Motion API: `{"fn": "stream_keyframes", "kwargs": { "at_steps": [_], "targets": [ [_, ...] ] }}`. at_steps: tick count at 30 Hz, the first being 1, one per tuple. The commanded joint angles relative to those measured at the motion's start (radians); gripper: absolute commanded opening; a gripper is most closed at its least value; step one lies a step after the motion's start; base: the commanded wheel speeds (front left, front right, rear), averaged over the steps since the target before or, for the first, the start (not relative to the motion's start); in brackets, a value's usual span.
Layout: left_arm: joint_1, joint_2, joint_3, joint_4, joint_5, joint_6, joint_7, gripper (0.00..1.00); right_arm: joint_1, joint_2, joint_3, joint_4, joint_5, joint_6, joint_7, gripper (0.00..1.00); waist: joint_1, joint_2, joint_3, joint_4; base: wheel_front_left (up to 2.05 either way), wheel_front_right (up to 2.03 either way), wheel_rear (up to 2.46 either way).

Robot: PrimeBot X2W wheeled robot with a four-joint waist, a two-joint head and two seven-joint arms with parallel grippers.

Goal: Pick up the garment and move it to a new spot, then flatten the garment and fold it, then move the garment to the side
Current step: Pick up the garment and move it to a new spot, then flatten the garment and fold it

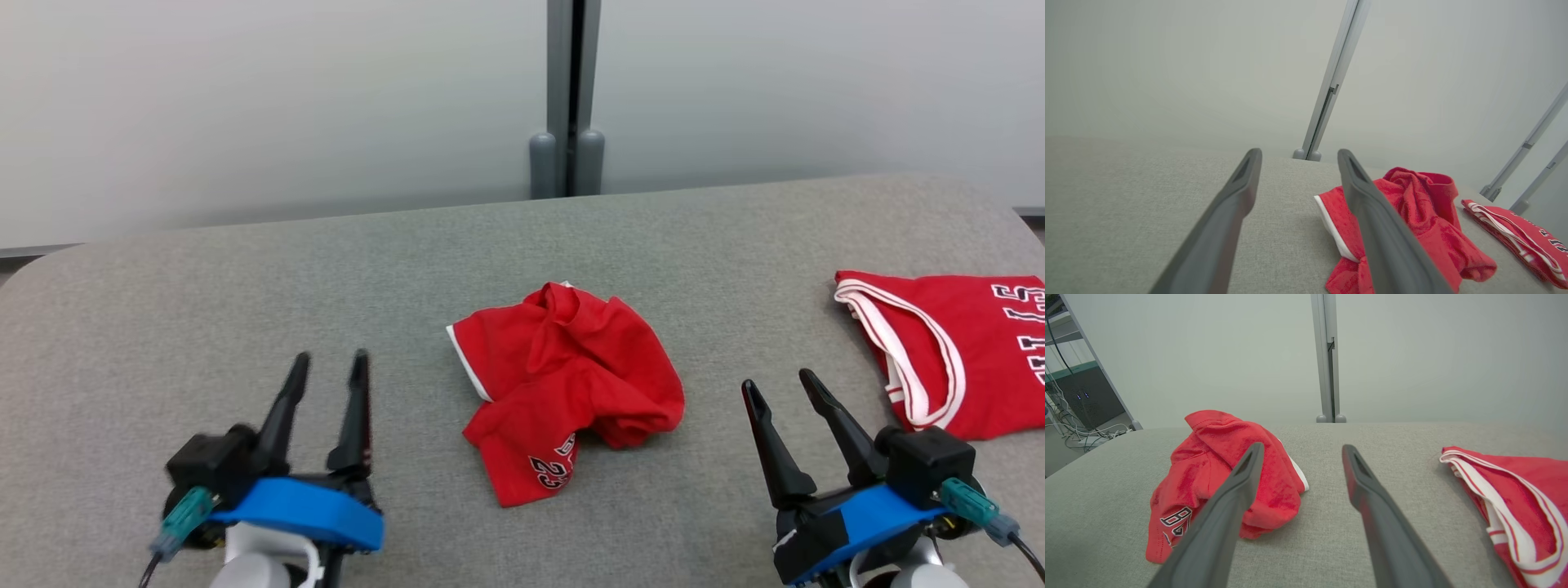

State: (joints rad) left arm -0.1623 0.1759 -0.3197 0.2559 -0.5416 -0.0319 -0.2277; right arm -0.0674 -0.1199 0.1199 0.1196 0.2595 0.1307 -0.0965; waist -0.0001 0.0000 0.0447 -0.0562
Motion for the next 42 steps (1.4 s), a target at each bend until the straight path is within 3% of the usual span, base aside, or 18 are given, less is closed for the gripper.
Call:
{"fn": "stream_keyframes", "kwargs": {
  "at_steps": [1, 12, 27, 32, 35, 38, 42],
  "targets": [
    [0.018, 0.013, 0.019, -0.005, 0.008, 0.012, -0.013, 1.00, 0.020, -0.003, -0.007, -0.001, 0.005, 0.000, 0.003, 1.00, 0.0001, 0.0000, -0.005, 0.009, 0.00, 0.00, 0.00],
    [0.167, 0.073, 0.131, -0.001, 0.046, 0.056, -0.037, 1.00, 0.080, -0.003, -0.046, 0.018, 0.003, 0.000, 0.012, 1.00, 0.0001, 0.0000, -0.044, 0.054, 0.00, 0.00, 0.00],
    [0.187, 0.074, 0.134, -0.026, 0.047, 0.055, -0.035, 1.00, 0.079, 0.012, -0.065, 0.020, -0.013, 0.000, 0.006, 1.00, 0.0001, 0.0000, -0.034, 0.040, 0.00, 0.00, 0.00],
    [0.169, 0.076, 0.131, -0.036, 0.045, 0.059, -0.031, 1.00, -0.001, 0.001, 0.002, -0.004, -0.016, 0.000, 0.038, 1.00, 0.0001, 0.0000, -0.014, 0.041, 0.00, 0.00, 0.00],
    [0.147, 0.075, 0.126, -0.050, 0.047, 0.056, -0.025, 1.00, -0.110, -0.014, 0.109, -0.001, -0.020, 0.000, 0.105, 1.00, 0.0001, 0.0000, 0.012, 0.053, 0.00, 0.00, 0.00],
    [0.135, 0.072, 0.117, -0.055, 0.050, 0.052, -0.023, 1.00, -0.202, -0.023, 0.183, 0.042, -0.026, 0.000, 0.151, 1.00, 0.0001, 0.0000, 0.032, 0.072, 0.00, 0.00, 0.00],
    [0.109, 0.067, 0.105, -0.058, 0.053, 0.049, -0.023, 1.00, -0.298, -0.031, 0.207, 0.152, -0.056, 0.000, 0.190, 1.00, 0.0001, 0.0000, 0.063, 0.108, 0.00, 0.00, 0.00]
  ]
}}
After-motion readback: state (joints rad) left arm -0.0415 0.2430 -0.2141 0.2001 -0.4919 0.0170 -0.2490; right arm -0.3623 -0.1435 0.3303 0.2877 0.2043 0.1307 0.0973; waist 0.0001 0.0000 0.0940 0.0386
